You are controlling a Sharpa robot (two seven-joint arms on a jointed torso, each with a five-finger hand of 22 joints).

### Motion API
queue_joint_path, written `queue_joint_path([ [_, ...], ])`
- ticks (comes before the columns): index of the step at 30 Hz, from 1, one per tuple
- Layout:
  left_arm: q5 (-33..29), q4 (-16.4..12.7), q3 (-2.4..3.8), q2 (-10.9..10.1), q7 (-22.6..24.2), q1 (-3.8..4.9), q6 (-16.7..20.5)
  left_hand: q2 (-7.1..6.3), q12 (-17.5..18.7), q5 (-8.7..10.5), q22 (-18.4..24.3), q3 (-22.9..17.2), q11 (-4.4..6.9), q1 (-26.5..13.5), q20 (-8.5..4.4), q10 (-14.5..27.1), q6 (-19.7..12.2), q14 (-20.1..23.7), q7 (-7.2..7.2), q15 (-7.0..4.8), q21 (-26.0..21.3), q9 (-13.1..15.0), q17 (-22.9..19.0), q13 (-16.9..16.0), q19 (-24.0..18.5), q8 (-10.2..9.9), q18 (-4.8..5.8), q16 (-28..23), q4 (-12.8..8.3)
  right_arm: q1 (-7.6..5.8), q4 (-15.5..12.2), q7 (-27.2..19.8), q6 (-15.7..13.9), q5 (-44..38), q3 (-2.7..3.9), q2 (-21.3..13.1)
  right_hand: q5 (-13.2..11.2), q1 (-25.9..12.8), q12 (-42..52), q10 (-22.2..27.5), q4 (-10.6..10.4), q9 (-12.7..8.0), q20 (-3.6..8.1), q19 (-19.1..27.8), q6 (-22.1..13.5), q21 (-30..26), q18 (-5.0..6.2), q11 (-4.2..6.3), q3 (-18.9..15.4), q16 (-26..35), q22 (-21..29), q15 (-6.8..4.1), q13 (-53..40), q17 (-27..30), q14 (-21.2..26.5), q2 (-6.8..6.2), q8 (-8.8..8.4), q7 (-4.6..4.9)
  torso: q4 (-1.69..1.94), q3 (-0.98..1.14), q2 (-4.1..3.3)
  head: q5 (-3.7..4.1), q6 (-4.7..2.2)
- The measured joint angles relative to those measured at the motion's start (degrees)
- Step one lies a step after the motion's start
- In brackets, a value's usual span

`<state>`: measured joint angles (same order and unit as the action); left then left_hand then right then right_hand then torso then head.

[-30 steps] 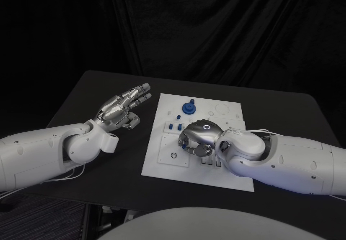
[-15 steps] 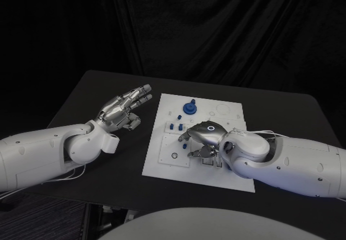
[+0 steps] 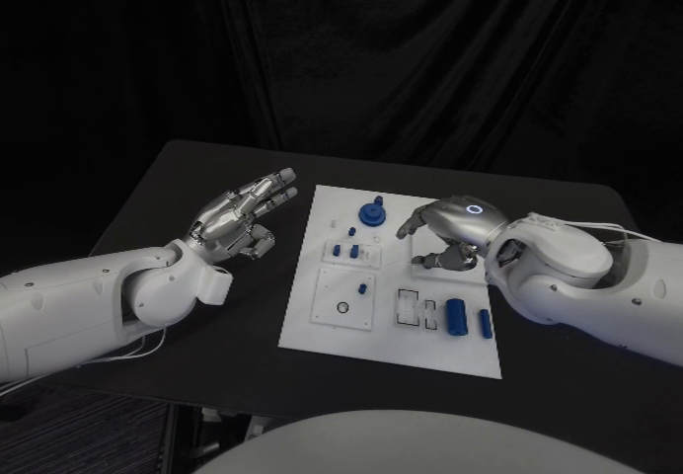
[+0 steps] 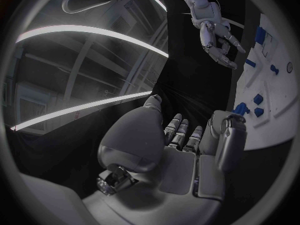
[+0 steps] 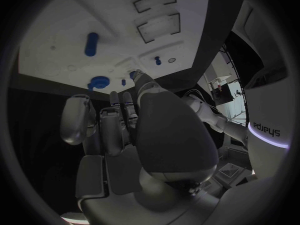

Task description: Assemble the parts on the task board

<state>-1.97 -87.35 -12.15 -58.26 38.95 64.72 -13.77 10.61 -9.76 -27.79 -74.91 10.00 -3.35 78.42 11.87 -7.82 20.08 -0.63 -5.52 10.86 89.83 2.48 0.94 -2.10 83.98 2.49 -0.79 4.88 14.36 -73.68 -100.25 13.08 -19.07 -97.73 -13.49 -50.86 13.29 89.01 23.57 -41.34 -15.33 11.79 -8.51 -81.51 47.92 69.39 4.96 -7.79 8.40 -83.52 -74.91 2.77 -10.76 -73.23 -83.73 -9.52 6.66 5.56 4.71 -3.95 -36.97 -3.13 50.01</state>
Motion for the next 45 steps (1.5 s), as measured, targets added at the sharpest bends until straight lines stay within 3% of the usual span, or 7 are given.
queue_joint_path([
  [7, 0.0, -0.13, 0.01, 0.04, 0.01, 0.0, 0.34, -0.33, 0.01, 1.38, 0.0, 0.97, -0.97, -0.79, -2.18, 0.65, 0.21, 0.47, -0.21, -2.13, 0.0, 0.0, -0.17, 0.0, 0.09, 0.0, 0.0, -1.2, 0.96, -1.05, 1.08, 1.51, 0.56, 2.26, -0.47, -2.9, -1.18, 0.0, 0.0, 0.0, -0.16, -0.56, 0.0, 0.0, 0.14, -0.03, 0.0, 0.0, 0.16, 0.08, 0.0, 0.0, 0.82, 0.71, 0.0, 0.0, -0.28, 0.67, -0.01, -0.03, -0.01, 0.46, 0.0],
  [21, 0.0, 0.06, 0.01, 0.18, 0.01, -0.01, 0.48, -1.47, -0.61, 0.5, 0.0, 1.99, -2.11, -0.7, -2.9, 0.13, 0.7, 0.2, -1.14, -2.47, 0.0, 0.0, -0.24, 0.0, 0.01, 0.26, -0.01, -1.41, -0.06, 0.63, 3.82, 2.69, 2.39, 4.29, -0.77, -3.08, -4.01, -1.11, 0.6, -1.77, -0.72, -1.41, 0.0, 0.01, -0.01, -0.26, 0.0, 0.32, -0.4, 0.29, 0.0, 0.0, 1.96, 0.72, 0.0, -0.14, -0.79, 0.82, 0.1, -0.08, -0.15, 1.55, 0.0],
  [24, 0.0, 0.1, 0.01, 0.18, 0.02, -0.03, 0.7, -1.47, -0.53, 0.49, 0.0, 2.15, -1.94, -0.7, -4.21, 0.3, 0.7, 0.59, -1.14, -4.4, 0.0, 0.0, -0.62, 0.03, 0.03, 0.26, -0.01, -3.84, -0.21, 1.14, 4.37, 2.68, 2.56, 4.44, -0.77, -2.74, -4.01, -1.11, 0.67, -1.93, -0.72, -1.47, 0.0, 0.01, -0.01, -0.26, -0.01, 0.2, -0.4, 0.28, 0.0, 0.0, 2.07, 0.73, 0.0, -0.14, -0.79, 0.82, 0.1, -0.03, -0.16, 1.72, 0.0],
  [32, 0.0, 0.08, 0.0, 0.28, 0.02, -0.11, 1.67, -1.47, 1.41, 0.5, 0.0, 2.31, 1.2, -0.7, -9.76, 2.76, -1.03, 0.68, 1.24, -9.75, 0.0, -0.17, -0.87, 0.38, 0.08, 0.26, -0.01, -4.68, -0.37, 2.35, 5.77, 2.36, 2.51, 4.68, -0.75, -1.53, -4.01, -0.77, 0.97, -3.2, -0.54, -1.62, 0.01, 0.01, 0.68, -0.26, -0.01, 0.53, -0.23, 0.28, 0.0, 0.0, 2.46, 0.73, 0.0, 0.2, -0.79, 1.51, 0.08, -0.01, -0.11, 1.81, 0.0],
  [36, 0.0, -0.06, 0.0, 0.34, 0.03, -0.21, 2.74, -2.06, 3.5, 2.7, 0.0, 3.44, 5.45, -2.3, -12.32, 4.44, -3.1, 0.62, 5.26, -12.52, 0.0, -0.5, -0.89, 0.77, 0.01, -0.44, 0.0, -4.68, 0.12, 2.88, 6.62, 2.01, 2.33, 4.77, -0.75, -0.85, -3.52, -0.47, 1.11, -3.91, -0.31, -1.79, 0.21, -0.2, 1.06, 0.07, 0.0, 0.65, 0.0, 0.28, 0.0, -0.12, 2.74, 0.73, -0.12, 0.5, -0.79, 1.89, 0.04, 0.0, -0.08, 1.74, 0.0],
  [40, 0.05, -0.16, 0.01, 0.24, 0.03, -0.28, 4.01, -2.02, 5.63, 3.47, 0.0, 3.82, 10.47, -3.02, -14.83, 5.94, -5.64, 0.61, 9.92, -12.71, 0.0, -0.71, -0.89, 1.12, 0.02, -0.51, 0.0, -4.68, 0.18, 3.27, 7.26, 1.64, 2.01, 4.98, -0.75, -0.34, -3.12, -0.49, 1.11, -4.29, -0.14, -1.88, 0.22, -0.2, 0.92, 0.07, 0.0, 0.7, 0.17, 0.28, 0.0, -0.21, 2.93, 0.73, -0.2, 0.48, -0.79, 2.15, 0.03, -0.01, -0.07, 1.72, 0.0],
  [45, 0.1, -0.21, 0.01, 0.13, 0.03, -0.33, 5.52, -1.9, 5.79, 3.82, 0.0, 4.21, 11.85, -3.14, -18.47, 6.26, -6.57, 0.61, 10.87, -12.71, 0.0, -0.73, -0.89, 1.13, 0.01, -0.51, 0.0, -4.68, -0.21, 3.7, 7.86, 1.15, 1.55, 5.31, -0.74, 0.12, -2.88, -0.18, 1.11, -4.84, -0.08, -1.95, 0.33, -0.32, 1.23, 0.07, 0.0, 0.73, 0.24, 0.29, 0.0, -0.21, 3.2, 0.71, -0.2, 0.79, -0.79, 2.46, 0.03, -0.01, -0.07, 1.72, 0.0],
])
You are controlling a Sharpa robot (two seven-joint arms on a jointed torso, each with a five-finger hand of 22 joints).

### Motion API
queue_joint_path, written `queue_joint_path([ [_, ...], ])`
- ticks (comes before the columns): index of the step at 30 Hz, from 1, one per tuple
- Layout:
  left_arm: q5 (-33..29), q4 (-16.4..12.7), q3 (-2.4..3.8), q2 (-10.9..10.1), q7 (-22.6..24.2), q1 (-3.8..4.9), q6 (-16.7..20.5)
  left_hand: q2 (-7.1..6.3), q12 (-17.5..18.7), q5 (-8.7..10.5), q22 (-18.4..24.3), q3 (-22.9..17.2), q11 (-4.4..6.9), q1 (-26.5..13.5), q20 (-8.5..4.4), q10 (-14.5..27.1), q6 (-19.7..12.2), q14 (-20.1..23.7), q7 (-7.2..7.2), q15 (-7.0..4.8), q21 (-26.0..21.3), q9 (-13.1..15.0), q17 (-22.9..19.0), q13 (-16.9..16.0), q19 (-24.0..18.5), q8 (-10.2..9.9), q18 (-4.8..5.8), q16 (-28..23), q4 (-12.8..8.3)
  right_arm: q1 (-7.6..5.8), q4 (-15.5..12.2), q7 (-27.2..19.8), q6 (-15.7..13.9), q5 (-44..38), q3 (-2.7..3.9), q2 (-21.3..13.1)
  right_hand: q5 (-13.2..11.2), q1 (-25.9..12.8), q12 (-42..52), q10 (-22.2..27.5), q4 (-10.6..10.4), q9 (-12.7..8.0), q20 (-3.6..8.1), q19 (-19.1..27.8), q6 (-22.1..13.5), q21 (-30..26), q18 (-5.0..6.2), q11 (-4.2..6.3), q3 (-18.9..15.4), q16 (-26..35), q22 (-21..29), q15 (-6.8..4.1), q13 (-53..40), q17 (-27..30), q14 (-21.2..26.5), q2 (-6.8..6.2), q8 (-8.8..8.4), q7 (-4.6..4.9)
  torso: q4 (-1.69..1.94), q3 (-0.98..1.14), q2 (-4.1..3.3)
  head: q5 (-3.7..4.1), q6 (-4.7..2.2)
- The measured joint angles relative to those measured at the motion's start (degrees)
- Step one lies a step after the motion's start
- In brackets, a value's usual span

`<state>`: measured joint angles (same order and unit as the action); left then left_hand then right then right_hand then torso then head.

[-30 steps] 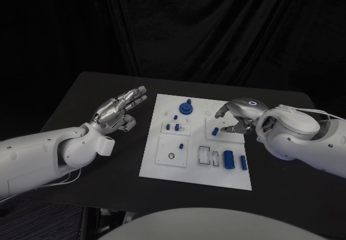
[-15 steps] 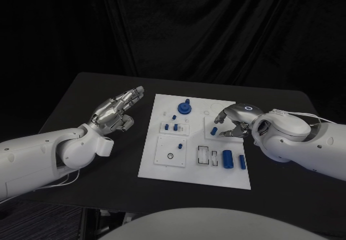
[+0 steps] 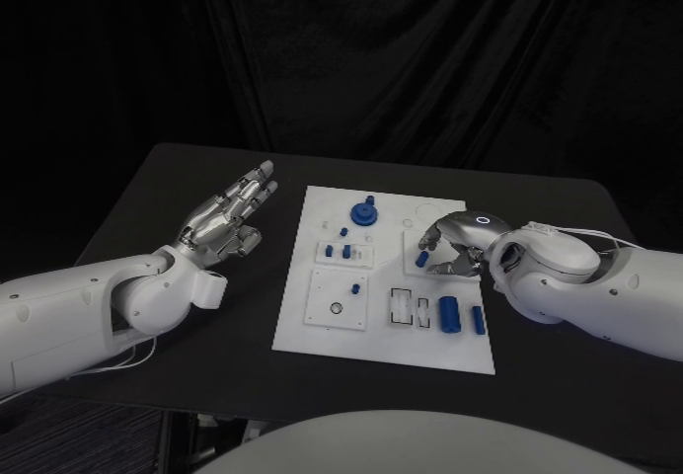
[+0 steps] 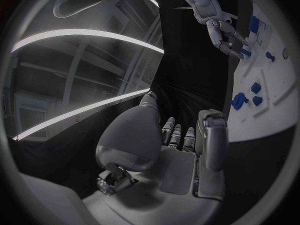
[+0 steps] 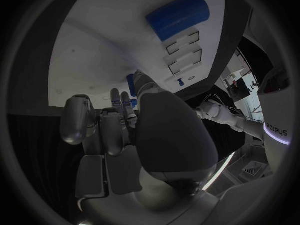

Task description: Assemble the parts on the task board

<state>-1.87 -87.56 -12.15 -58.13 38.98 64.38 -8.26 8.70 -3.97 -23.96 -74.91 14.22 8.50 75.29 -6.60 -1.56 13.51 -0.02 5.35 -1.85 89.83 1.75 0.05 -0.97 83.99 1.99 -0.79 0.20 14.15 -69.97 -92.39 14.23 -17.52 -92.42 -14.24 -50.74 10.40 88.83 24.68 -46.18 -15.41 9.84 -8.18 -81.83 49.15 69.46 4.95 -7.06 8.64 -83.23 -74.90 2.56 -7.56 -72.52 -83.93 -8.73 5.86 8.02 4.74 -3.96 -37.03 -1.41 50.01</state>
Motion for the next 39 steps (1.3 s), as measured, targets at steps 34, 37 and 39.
queue_joint_path([
  [34, -0.45, 0.68, 0.01, 0.47, 0.0, -0.96, 1.68, 4.48, 1.59, -2.16, 0.0, -0.83, -7.01, -0.94, 7.42, 0.87, -7.4, 0.03, 3.5, 0.3, 0.0, -0.82, 0.04, 0.29, 0.04, -0.88, 0.0, 0.0, -0.95, 0.55, 1.5, -2.86, -2.78, 1.91, 0.04, 1.55, 1.97, 1.67, -7.21, -17.67, 0.72, 1.76, 2.15, -1.3, 10.23, 2.14, -0.01, 3.25, 6.25, 0.0, -0.03, -2.64, 3.75, -1.13, -0.06, 0.91, 4.42, -0.77, -0.07, 0.01, 0.0, 0.13, 0.0],
  [37, -0.57, 0.68, -0.02, 0.42, 0.0, -1.17, 1.36, 4.48, 1.59, -2.16, 0.0, -0.82, -7.84, -0.94, 8.26, 0.84, -7.29, 0.01, 2.97, 1.58, 0.0, -0.76, 0.03, 0.24, 0.02, -0.88, -0.01, 0.0, -0.95, 0.55, 1.34, -2.87, -2.87, 1.94, 0.06, 1.4, 2.92, 2.29, -7.79, -18.81, 1.28, 2.38, 2.51, -1.4, 10.97, 2.14, -0.01, 3.33, 6.81, 0.0, -0.03, -3.03, 3.75, -1.13, -0.05, 0.74, 4.82, -1.16, -0.06, 0.02, 0.01, 0.13, 0.0],
  [39, -0.63, 0.66, -0.02, 0.36, 0.0, -1.23, 1.2, 4.48, 1.41, -2.16, 0.0, -0.82, -8.08, -0.94, 8.66, 0.82, -7.02, 0.18, 2.7, 2.09, 0.0, -0.75, 0.02, 0.24, 0.0, -0.88, -0.01, 0.0, -0.95, 0.55, 1.03, -2.87, -2.98, 1.96, 0.09, 1.16, 3.34, 2.43, -8.07, -19.88, 1.67, 2.78, 2.58, -1.33, 11.73, 2.14, -0.01, 3.53, 7.19, 0.0, -0.03, -3.27, 3.75, -1.13, -0.05, 0.76, 5.22, -1.21, -0.05, 0.02, 0.01, 0.0, 0.0],
])
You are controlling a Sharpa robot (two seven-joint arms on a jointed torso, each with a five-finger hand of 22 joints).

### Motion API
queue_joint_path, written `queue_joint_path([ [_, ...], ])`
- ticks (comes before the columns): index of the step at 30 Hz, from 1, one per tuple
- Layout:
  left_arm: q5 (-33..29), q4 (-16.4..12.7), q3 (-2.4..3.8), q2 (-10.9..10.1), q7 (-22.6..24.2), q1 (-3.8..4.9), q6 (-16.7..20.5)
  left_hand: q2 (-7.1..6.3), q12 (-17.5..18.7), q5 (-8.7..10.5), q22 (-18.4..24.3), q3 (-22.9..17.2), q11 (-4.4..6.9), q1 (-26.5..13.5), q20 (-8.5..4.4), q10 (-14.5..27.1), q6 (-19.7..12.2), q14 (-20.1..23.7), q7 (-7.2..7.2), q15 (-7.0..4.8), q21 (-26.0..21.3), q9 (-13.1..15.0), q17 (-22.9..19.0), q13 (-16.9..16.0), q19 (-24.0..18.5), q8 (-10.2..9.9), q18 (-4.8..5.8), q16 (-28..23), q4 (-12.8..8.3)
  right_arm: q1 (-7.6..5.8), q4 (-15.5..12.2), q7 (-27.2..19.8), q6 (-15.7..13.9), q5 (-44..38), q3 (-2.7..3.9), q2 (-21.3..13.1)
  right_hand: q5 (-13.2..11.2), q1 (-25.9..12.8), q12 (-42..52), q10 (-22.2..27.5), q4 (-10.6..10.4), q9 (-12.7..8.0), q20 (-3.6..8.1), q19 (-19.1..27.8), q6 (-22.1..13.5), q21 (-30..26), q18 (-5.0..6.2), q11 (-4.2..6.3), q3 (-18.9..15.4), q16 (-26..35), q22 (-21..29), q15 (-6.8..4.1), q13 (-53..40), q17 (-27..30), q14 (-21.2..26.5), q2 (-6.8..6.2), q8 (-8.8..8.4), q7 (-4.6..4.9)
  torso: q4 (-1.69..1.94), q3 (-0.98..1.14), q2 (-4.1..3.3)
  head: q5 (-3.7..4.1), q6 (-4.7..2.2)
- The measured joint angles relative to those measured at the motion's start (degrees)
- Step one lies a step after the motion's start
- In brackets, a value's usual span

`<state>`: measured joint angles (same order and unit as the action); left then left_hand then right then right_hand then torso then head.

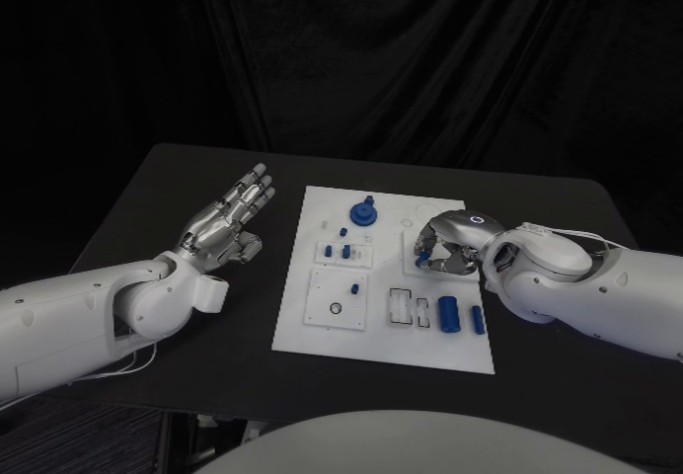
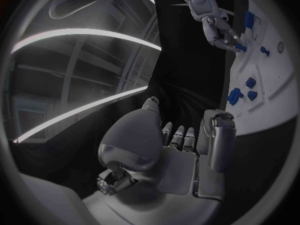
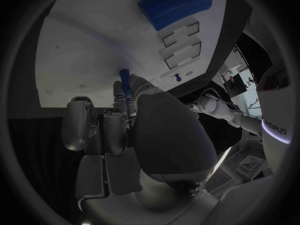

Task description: Assemble the parts on the task board

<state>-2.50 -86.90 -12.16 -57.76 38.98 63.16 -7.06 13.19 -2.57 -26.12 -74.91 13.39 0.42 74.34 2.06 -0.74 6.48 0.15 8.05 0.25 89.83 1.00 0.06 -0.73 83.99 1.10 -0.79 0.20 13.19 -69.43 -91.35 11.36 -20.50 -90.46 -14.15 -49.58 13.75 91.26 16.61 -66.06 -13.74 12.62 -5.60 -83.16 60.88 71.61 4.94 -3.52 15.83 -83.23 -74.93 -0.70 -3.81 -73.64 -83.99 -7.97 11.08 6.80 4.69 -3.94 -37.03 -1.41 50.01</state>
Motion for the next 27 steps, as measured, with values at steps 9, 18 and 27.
queue_joint_path([
  [9, -0.18, -0.24, 0.01, -0.2, 0.0, -0.24, -0.76, 0.0, -0.36, 0.0, 0.0, 0.0, -0.99, 0.0, 1.02, -0.03, 0.47, -0.18, -1.32, 1.21, 0.0, 0.08, -0.01, -0.06, -0.02, 0.0, 0.01, 0.0, 0.0, -1.29, -3.26, 0.08, -0.99, 0.05, 0.17, -2.09, -3.41, 0.46, -1.55, -0.92, 1.08, 1.43, 0.59, -0.18, 0.35, 0.29, 0.0, -0.12, 1.28, 0.0, 0.0, -0.17, -0.32, -0.04, 0.0, 0.45, 0.23, -0.23, 0.0, -0.02, 0.01, -0.42, 0.0],
  [18, -0.27, -0.26, 0.02, -0.23, 0.0, -0.26, -1.18, 0.23, -0.98, -0.29, 0.0, 0.0, -2.41, 0.23, 1.75, -0.23, 1.32, -0.18, -2.54, 2.02, 0.0, 0.2, -0.01, -0.2, 0.1, 0.0, 0.0, 0.0, 0.0, -6.97, -8.11, 0.1, -2.09, 0.14, 0.38, -3.8, -4.64, 0.46, -2.82, -1.73, 0.94, 2.27, 0.59, -0.18, 1.26, 0.55, 0.0, 0.27, 1.91, 0.0, 0.01, -0.17, -0.36, -0.17, 0.0, 0.45, 0.62, -0.33, 0.0, -0.04, 0.03, -0.61, 0.0],
  [27, -0.31, -0.22, 0.02, 0.15, 0.0, -0.27, -1.5, 0.42, -1.42, -0.29, 0.0, 0.01, -3.11, 0.43, 2.55, -0.5, 1.82, -0.17, -3.46, 2.85, 0.0, 0.26, 0.01, -0.25, 0.1, 0.0, 0.01, 0.0, 0.0, -8.69, -12.71, 0.16, -0.7, 0.17, 0.17, -1.65, -4.97, 0.04, -3.38, -2.46, 1.02, 2.63, 0.58, -0.18, 1.25, 0.55, 0.0, 0.57, 2.3, 0.0, 0.01, -0.17, -0.24, -0.11, 0.0, 0.04, 0.62, -0.33, 0.02, -0.07, 0.03, -1.35, 0.0],
])
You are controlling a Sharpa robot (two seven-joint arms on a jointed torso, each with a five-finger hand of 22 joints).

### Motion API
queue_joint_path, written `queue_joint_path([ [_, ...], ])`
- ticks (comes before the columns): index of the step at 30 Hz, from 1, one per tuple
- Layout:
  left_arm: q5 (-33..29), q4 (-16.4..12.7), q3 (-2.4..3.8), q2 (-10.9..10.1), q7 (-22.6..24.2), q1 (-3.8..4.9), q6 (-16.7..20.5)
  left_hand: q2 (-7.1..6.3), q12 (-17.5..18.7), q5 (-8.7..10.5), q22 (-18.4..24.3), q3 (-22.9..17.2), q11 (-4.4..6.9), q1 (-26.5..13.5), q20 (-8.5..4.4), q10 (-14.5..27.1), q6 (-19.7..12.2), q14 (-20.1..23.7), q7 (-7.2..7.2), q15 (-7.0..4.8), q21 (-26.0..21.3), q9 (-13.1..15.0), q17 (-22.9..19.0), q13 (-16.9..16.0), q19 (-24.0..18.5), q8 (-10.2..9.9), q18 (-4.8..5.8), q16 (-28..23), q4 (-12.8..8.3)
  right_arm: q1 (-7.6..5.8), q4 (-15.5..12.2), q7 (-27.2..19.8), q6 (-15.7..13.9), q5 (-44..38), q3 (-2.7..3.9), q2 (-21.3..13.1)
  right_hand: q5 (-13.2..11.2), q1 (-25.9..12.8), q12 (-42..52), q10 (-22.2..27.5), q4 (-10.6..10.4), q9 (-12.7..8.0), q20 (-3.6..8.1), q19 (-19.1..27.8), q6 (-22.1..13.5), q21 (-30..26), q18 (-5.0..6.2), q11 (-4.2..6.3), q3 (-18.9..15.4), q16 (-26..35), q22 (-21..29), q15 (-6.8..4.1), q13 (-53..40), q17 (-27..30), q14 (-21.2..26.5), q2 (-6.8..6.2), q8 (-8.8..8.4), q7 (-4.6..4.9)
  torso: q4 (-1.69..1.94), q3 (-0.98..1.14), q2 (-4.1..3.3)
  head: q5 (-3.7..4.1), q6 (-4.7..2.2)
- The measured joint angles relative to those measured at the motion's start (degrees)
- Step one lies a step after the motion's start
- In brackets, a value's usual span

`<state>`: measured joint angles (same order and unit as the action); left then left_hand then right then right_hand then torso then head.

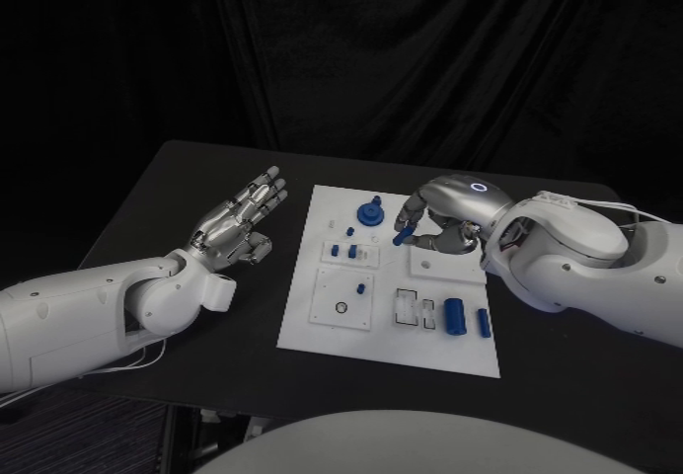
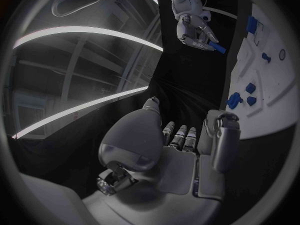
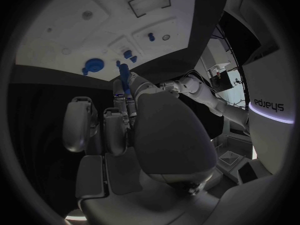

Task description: Assemble the parts on the task board

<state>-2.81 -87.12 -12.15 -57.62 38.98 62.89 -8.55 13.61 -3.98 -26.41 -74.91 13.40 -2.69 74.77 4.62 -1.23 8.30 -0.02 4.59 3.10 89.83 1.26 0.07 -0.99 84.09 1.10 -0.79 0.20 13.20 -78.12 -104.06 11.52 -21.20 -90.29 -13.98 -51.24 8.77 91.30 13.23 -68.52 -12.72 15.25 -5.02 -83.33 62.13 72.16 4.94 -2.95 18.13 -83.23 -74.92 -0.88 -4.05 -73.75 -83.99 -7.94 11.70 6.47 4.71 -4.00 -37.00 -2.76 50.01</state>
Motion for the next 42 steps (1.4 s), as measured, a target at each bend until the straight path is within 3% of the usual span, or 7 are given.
queue_joint_path([
  [3, -0.01, 0.14, 0.0, 0.22, 0.0, 0.0, -0.17, 0.0, 0.0, 0.0, 0.0, 0.0, -0.2, 0.0, 0.12, 0.2, 0.0, 0.0, 0.0, 0.0, 0.0, 0.0, 0.01, 0.0, -0.12, 0.0, 0.0, 0.0, 0.0, 0.68, -0.61, -0.03, 1.18, -0.74, 0.0, 2.34, 0.0, 0.0, -0.11, -0.09, 0.01, 0.0, 0.0, 0.0, 0.0, 0.0, 0.0, 0.09, 0.01, 0.0, 0.0, 0.0, 0.04, 0.18, 0.0, 0.0, 0.0, 0.0, 0.05, -0.04, -0.01, -0.23, 0.0],
  [13, -0.04, 0.26, 0.0, 0.64, 0.0, -0.01, -0.76, 0.24, -0.21, 0.0, 0.0, 0.0, -0.42, 0.24, 0.41, -0.02, 0.29, -0.11, -0.72, 0.51, 0.0, -0.01, 0.03, 0.0, -0.01, 0.0, 0.0, 0.0, 0.0, 5.74, 0.67, -0.87, 4.53, -6.69, -0.11, 9.93, 0.51, 0.39, -0.56, -0.4, 0.57, 0.2, 0.0, 0.0, -0.01, 0.0, 0.0, -0.19, 0.56, 0.0, 0.0, -0.2, 0.01, -0.05, -0.2, -0.39, 0.0, 0.0, -0.04, -0.01, -0.04, -0.94, 0.0],
  [24, -0.06, 0.45, 0.01, 0.56, 0.0, -0.01, -1.09, 0.48, -0.42, -0.35, 0.0, -0.32, -0.63, 0.48, 0.83, 0.18, 0.3, -0.01, -1.12, 1.01, 0.0, 0.05, -0.01, -0.04, -0.01, 0.0, -0.01, 0.0, -0.32, 8.99, 3.41, -2.05, 6.03, -11.39, -0.1, 13.53, 0.51, 0.38, -0.78, -0.6, 0.87, 0.42, 0.0, 0.0, -0.01, 0.0, 0.0, -0.38, 0.86, 0.0, 0.01, -0.41, -0.15, -0.02, 0.0, -0.4, -0.22, 0.0, 0.19, 0.0, 0.02, -0.93, 0.0],
  [31, -0.07, 0.59, 0.01, 0.8, 0.0, -0.03, -1.3, 0.75, -0.42, -0.6, 0.0, -0.48, -0.63, 0.75, 1.22, 0.18, 0.72, 0.0, -1.53, 1.43, 0.0, 0.05, -0.02, -0.04, -0.01, 0.0, 0.0, 0.0, -0.48, 10.09, 4.69, -2.24, 6.26, -13.38, -0.11, 14.49, 0.51, 0.0, -0.84, -1.03, 1.04, 0.44, 0.0, 0.0, -0.01, 0.0, 0.0, -0.39, 1.02, 0.0, 0.01, -0.41, -0.15, 0.01, 0.0, -0.78, -0.22, 0.0, 0.29, -0.02, 0.0, -1.17, 0.0],
  [42, -0.07, 0.78, 0.01, 0.96, 0.0, -0.1, -1.72, 0.74, -0.62, -0.88, 0.0, -0.88, -0.62, 1.23, 1.75, 0.18, 0.72, 0.0, -1.93, 1.84, 0.0, 0.04, -0.02, -0.04, -0.13, 0.0, 0.0, 0.0, -0.88, 10.49, 5.53, -2.21, 6.13, -16.56, -0.1, 15.04, 0.5, 0.06, -1.09, -1.5, 1.36, 0.79, -0.01, 0.0, -0.01, 0.0, 0.0, -0.52, 1.33, 0.0, 0.01, -0.4, -0.61, -0.08, 0.0, -1.13, -0.22, 0.0, 0.11, -0.06, -0.08, -1.22, 0.0],
])
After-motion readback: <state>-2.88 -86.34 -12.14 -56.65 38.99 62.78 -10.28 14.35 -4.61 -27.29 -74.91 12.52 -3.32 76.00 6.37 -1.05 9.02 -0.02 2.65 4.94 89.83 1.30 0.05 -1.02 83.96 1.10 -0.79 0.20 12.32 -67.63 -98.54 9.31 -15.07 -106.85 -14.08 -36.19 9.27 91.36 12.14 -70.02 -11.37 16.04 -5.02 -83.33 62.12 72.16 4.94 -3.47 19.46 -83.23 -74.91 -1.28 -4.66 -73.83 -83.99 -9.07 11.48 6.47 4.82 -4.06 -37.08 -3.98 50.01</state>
